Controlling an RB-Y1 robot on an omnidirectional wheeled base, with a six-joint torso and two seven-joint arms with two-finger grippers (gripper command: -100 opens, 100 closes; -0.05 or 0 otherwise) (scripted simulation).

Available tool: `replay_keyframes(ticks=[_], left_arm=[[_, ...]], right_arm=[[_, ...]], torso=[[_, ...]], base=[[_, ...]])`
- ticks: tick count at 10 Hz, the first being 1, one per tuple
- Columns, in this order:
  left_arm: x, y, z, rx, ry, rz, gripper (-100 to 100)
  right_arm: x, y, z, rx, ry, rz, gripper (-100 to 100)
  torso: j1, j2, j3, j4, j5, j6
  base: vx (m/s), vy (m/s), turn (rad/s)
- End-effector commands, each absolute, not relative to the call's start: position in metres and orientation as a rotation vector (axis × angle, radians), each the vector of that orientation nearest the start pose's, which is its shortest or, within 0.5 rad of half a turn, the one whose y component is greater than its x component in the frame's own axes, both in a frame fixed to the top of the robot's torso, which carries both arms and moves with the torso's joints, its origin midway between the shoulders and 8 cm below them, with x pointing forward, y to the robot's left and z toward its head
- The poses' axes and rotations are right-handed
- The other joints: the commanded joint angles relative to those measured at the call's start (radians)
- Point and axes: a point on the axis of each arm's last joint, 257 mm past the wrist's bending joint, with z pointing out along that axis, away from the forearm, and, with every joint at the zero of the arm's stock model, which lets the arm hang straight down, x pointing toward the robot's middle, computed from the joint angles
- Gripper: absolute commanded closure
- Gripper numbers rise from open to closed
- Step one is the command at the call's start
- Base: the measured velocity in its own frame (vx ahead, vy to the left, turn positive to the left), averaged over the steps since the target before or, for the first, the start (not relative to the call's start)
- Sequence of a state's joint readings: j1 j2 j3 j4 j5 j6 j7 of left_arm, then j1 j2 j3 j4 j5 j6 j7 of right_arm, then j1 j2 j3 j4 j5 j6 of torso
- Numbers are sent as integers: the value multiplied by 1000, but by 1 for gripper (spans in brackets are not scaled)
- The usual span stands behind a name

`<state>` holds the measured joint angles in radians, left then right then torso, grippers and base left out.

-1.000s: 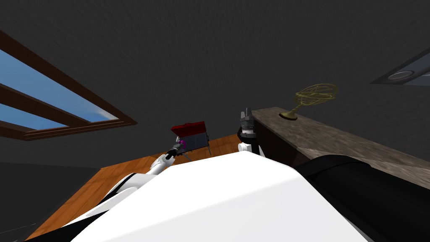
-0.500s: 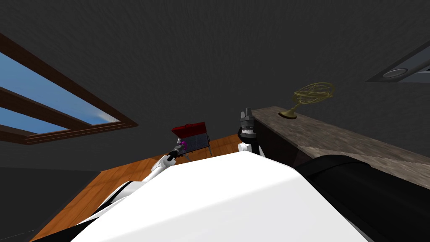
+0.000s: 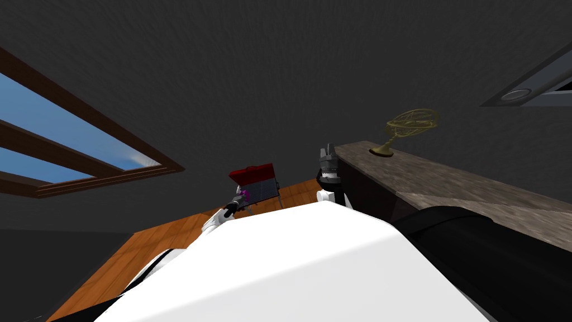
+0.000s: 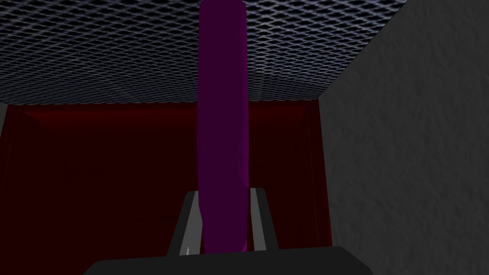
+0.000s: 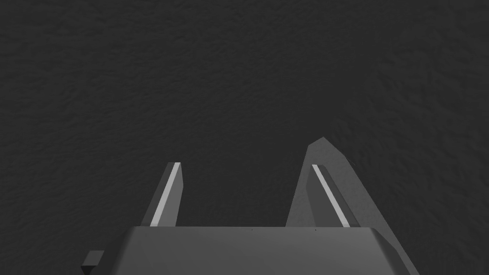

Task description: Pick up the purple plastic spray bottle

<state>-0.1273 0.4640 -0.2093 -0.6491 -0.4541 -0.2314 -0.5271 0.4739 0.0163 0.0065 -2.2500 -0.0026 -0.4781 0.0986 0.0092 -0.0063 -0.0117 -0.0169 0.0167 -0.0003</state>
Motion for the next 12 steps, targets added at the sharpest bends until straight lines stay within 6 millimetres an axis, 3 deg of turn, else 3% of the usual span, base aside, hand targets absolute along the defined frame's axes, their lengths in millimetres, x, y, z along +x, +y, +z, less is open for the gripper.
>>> replay_keyframes(ticks=[1, 3, 4, 5, 6, 8, 9, 10, 12], left_arm=[[403, 416, -527, -121, 2262, 8, 100], [421, 403, -511, -101, 2219, -23, 100], [421, 403, -511, -101, 2219, -23, 100], [400, 408, -523, -131, 2253, 5, 100], [398, 407, -525, -119, 2259, 8, 100], [412, 397, -512, -109, 2223, -18, 100], [412, 397, -512, -109, 2223, -18, 100], [392, 404, -522, -135, 2253, 16, 100], [404, 394, -510, -118, 2221, -9, 100]], right_arm=[[355, -278, 16, 657, 641, 1222, 0], [355, -278, 16, 657, 641, 1222, 0], [355, -278, 16, 657, 641, 1222, 0], [355, -278, 16, 657, 641, 1222, 0], [355, -278, 16, 657, 641, 1222, 0], [355, -278, 16, 657, 641, 1222, 0], [355, -278, 16, 657, 641, 1222, 0], [355, -278, 16, 657, 641, 1222, 0], [355, -278, 16, 657, 641, 1222, 0]], torso=[[0, 0, 0, 0, 0, 0], [3, -1, -2, -4, 2, -2], [2, -1, -2, -3, 2, -2], [2, -1, -2, -3, 2, -2], [3, -2, -3, -4, 3, -3], [6, -2, -4, -6, 4, -5], [6, -2, -4, -6, 4, -4], [5, -2, -4, -6, 4, -4], [7, -2, -4, -6, 4, -5]], base=[[15, 31, -53], [-4, 8, 14], [-6, -3, 4], [12, 13, -69], [15, 26, -42], [0, 18, 17], [0, 0, 0], [13, 24, -70], [3, 25, -2]])
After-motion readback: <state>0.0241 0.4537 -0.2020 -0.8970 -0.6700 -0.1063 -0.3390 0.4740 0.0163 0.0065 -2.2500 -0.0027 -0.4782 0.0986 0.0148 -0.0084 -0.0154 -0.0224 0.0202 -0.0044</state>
